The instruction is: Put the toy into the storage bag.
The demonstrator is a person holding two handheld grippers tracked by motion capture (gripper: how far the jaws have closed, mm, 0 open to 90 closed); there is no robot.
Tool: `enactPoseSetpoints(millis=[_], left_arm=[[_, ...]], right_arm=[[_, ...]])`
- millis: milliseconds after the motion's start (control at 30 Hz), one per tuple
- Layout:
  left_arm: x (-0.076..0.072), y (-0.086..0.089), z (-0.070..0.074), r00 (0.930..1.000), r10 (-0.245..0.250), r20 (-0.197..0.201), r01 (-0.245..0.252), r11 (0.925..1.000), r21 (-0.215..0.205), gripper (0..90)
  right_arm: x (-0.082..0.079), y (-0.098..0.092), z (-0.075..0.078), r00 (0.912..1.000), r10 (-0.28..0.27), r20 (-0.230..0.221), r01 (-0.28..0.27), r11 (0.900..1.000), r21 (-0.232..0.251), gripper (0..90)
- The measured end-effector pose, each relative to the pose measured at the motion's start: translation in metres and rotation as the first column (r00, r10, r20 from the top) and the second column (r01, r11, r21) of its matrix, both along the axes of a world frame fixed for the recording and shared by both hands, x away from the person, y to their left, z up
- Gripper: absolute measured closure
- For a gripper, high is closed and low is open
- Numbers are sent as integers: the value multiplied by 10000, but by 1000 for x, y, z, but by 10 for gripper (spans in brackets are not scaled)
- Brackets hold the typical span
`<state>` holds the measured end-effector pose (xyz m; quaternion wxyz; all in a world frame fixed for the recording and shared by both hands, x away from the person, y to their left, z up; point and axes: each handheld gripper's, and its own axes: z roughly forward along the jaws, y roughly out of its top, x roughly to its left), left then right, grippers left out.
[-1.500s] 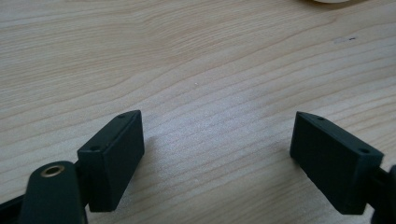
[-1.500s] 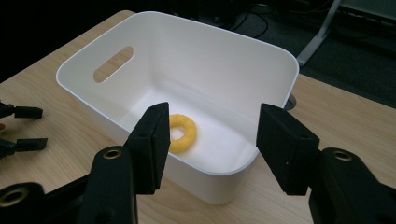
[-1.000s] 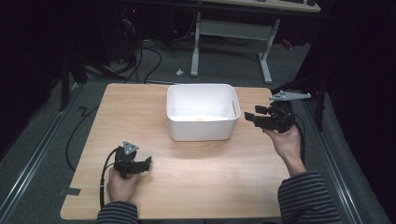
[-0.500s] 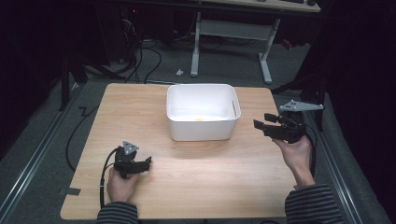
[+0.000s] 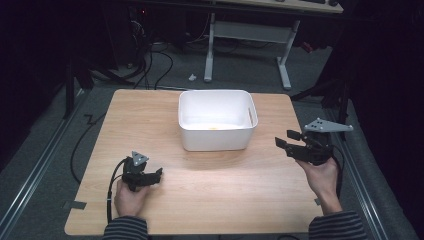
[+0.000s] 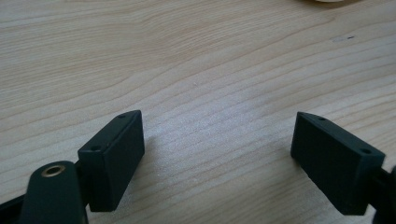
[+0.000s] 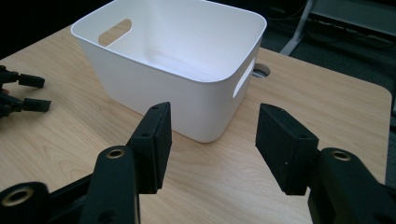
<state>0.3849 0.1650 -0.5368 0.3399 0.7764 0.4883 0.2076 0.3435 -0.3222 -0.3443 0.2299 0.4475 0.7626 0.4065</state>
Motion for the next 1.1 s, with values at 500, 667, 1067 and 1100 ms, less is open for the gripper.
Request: enactPoseSetpoints(millis=[500,667,1067,1100], left_arm=[[0,0,0,10000,-10,-19,10,10000,-26,179],[0,0,0,10000,-9,-18,9,10000,-29,179],[0,0,0,10000,-1,-20,1,10000,-49,182],[0,0,0,10000,0,-19,0,10000,-50,182]], right_arm=[[-22,-11,-43,9974,-678,-236,674,9976,-169,467],[-22,-13,-65,9960,-750,-477,753,9972,45,467],[-15,-8,-103,9905,-777,-1137,805,9966,201,467],[-15,-7,-105,9902,-754,-1176,782,9968,194,467]])
